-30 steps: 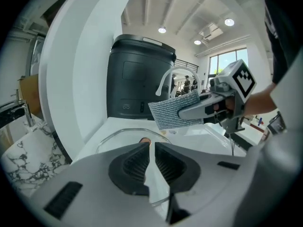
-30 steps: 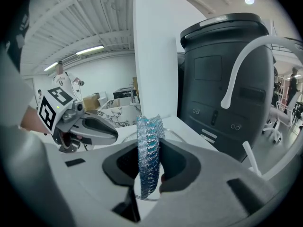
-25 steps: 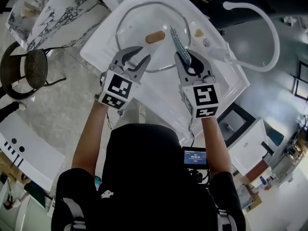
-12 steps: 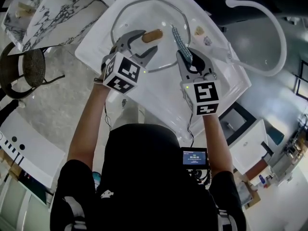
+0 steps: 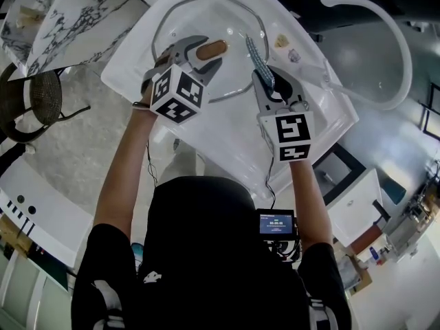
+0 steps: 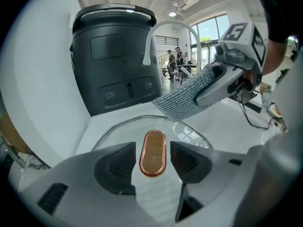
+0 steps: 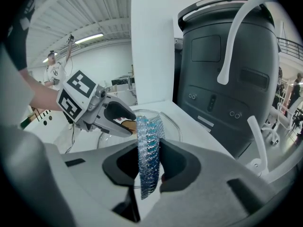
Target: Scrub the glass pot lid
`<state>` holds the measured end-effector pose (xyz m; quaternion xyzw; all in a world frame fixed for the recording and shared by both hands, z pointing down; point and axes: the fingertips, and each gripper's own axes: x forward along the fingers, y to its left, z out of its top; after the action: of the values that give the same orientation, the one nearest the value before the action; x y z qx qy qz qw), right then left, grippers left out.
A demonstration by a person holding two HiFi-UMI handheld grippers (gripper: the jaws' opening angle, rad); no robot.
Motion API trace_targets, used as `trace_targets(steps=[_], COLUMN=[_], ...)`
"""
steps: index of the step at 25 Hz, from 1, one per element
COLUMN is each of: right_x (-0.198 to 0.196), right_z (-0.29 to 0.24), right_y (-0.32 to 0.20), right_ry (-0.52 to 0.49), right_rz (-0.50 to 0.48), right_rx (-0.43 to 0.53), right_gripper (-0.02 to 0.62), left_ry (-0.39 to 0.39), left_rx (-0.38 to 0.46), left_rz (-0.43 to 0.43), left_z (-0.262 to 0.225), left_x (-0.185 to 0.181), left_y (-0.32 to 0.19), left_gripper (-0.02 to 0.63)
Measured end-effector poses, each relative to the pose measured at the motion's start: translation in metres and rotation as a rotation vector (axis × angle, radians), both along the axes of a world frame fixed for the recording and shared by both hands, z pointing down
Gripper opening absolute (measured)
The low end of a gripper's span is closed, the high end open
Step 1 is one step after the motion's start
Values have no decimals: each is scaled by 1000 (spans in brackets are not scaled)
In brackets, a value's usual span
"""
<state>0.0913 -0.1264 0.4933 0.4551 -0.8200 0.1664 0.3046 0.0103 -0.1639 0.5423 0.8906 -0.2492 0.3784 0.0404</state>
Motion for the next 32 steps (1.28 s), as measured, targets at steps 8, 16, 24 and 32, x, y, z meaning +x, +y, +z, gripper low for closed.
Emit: trace_targets(steps=[8,16,24,32], right_x=[0,4,5,6], right_z=[4,10,13,17], right_y=[-3,-7,-13,-25], right_ry=[5,18,37,100], right_rz=[-3,-9,-22,-75], right_rx=[-11,-12,-7,14], right_gripper=[75,77,77,77], left_ry=[-17,-14,0,-2], left_rx=[16,8,-3,-5], left_rz=[14,29,29,38], left_z=[1,3,3,4], left_x=[2,3,3,4], left_y=[-2,-1,-1,-1], left_gripper=[175,169,169,167])
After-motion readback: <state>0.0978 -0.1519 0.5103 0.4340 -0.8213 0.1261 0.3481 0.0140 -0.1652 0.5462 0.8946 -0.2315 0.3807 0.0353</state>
